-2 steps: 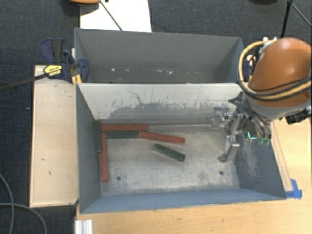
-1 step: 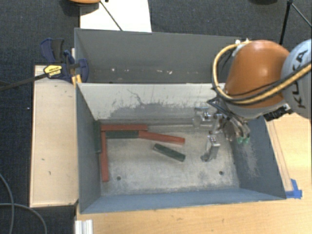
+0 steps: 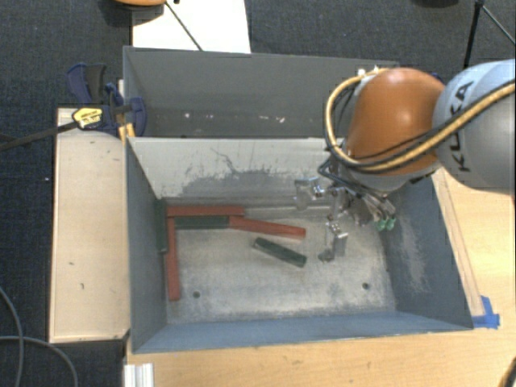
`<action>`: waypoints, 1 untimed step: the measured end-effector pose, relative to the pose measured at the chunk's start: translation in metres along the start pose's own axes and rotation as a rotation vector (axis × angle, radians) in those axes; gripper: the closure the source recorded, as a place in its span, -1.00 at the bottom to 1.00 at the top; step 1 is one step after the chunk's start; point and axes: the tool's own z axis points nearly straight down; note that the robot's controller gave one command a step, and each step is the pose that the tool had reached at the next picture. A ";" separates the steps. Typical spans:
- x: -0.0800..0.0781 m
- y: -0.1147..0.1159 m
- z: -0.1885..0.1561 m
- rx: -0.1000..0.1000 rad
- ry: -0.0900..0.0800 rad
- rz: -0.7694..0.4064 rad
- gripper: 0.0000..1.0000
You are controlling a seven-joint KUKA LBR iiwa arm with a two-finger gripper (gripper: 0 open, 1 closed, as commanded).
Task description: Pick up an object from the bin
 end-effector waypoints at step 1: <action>-0.010 0.005 0.056 0.003 -0.004 -0.036 -1.00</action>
Offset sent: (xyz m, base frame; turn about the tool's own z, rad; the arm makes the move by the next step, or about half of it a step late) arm -0.0036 -0.0050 -0.1168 -0.0642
